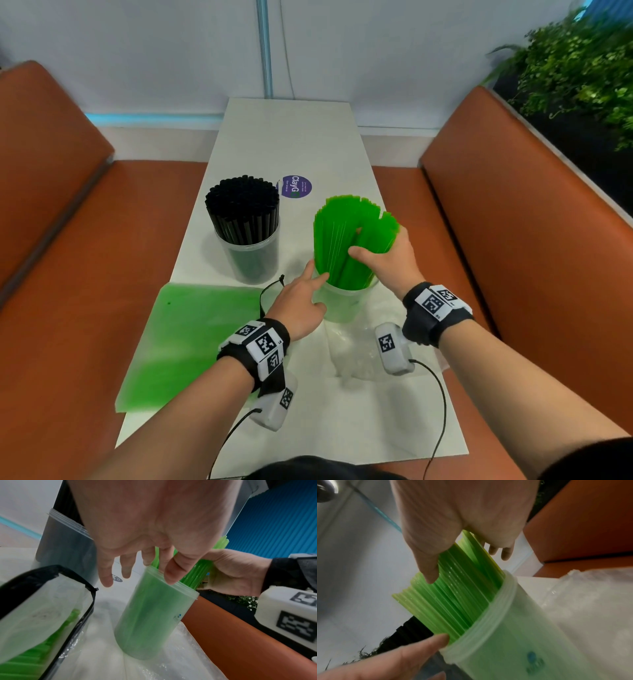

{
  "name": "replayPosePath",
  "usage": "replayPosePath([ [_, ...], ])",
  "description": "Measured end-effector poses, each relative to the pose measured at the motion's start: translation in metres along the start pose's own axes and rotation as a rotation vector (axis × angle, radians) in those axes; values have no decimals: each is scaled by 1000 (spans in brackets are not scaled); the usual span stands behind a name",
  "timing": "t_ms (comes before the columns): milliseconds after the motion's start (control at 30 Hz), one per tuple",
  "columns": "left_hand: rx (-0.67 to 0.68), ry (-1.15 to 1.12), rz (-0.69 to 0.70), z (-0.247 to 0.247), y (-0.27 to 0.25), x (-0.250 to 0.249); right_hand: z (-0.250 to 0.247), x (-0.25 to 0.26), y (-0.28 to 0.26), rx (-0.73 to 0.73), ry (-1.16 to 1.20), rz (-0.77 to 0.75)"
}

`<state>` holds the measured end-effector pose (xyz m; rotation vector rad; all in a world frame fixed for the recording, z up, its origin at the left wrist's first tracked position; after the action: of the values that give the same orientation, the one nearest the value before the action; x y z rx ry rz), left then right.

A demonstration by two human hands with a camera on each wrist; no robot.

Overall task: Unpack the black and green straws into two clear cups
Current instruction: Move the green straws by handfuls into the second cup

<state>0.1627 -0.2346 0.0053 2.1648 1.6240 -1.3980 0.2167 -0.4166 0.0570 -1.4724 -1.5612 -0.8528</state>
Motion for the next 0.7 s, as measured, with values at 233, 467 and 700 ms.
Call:
replayPosePath([
  [233,0,-3,0,0,1,2,-15,51,21,-3,-115,-223],
  [467,-19,30,-5,-3,1,1,43,63,33,250,-675,-122],
  [700,-28,42,-35,-1,0,5,56,75,34,59,-831,-145],
])
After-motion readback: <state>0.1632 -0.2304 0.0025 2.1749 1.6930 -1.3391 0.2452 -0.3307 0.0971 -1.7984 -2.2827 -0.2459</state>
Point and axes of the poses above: each hand's wrist, its own y-axis towards the middle knuckle, its own z-axis out of the palm, x = y × z, the point moved 7 cm from there along y, towards the middle knuckle, and after that the axes turned 14 degrees about x, right-handed, at the moved point
